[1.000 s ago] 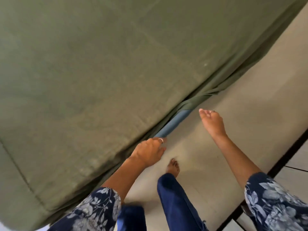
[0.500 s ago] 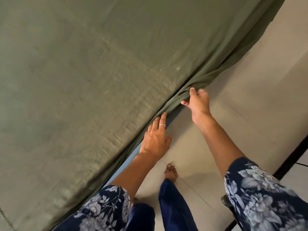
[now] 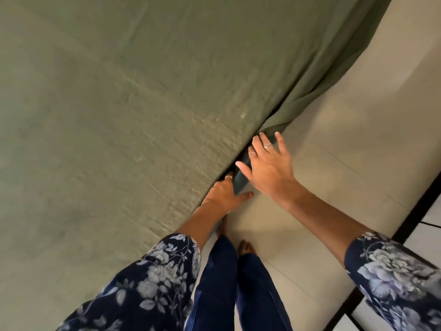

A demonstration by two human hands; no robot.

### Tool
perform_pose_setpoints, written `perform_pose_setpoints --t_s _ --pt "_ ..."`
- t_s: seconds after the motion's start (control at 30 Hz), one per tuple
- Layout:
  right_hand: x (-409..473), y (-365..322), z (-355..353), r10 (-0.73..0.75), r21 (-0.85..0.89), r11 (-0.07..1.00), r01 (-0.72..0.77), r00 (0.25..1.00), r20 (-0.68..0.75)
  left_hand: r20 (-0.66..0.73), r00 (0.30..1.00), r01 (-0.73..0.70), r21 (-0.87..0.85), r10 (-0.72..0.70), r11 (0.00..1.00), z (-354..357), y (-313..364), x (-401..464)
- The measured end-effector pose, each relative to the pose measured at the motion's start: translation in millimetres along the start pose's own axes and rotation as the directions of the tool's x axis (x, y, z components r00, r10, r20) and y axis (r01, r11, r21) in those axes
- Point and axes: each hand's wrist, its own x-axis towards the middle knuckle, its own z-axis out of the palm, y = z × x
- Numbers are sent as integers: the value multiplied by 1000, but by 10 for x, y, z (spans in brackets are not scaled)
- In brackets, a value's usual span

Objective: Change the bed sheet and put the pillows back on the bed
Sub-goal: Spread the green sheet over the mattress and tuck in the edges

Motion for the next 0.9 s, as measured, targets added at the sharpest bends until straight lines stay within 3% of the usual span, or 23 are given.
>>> perform_pose_setpoints --t_s 0.07,0.13,0.3,0.37,0.47,0.53,0.6,0.67,0.7,0.73,0.77,0.8,0.83,0.87,0.9 --pt "218 -71 -135 11 -59 998 6 959 284 25 999 24 25 -25 999 -48 31 55" --pt "439 -117 -224 15 -157 985 68 880 474 43 999 32 25 -33 999 -61 45 85" --pt "734 -180 -206 117 -225 973 46 744 658 39 999 22 -60 -19 998 -1 -3 125" --pt "689 -122 -230 54 -195 977 87 781 623 63 997 42 -73 -38 996 -19 26 87" --pt "515 79 -214 -119 -27 989 144 898 425 96 993 67 -38 -63 997 -100 120 34" --pt "332 231 -145 -168 226 966 129 973 159 60 997 57 -33 -55 998 -198 233 16" --pt "130 385 -82 -42 494 865 92 993 -112 -41 999 -7 -34 5 999 -316 374 12" --pt "-10 522 -35 238 747 663 -57 961 -138 -163 980 -124 -25 118 992 -412 543 17" --pt "-23 586 -35 409 854 483 -192 912 -27 -212 959 -192 -10 186 981 -440 626 25" --pt "12 655 -47 535 919 217 -330 827 171 -248 935 -258 14 253 966 -453 698 46" --pt "79 740 -71 571 906 -103 -410 721 391 -277 907 -320 39 318 946 -455 781 73" --pt "176 835 -97 508 809 -429 -402 633 584 -294 881 -369 63 371 927 -448 848 106" --pt "288 947 -121 406 661 -671 -336 579 707 -300 863 -403 78 407 912 -451 928 149" --pt "398 1050 -109 325 536 -801 -266 559 763 -292 859 -416 81 421 906 -456 989 186" --pt "509 1125 -107 300 488 -846 -217 563 770 -281 863 -415 81 420 906 -464 1044 216"
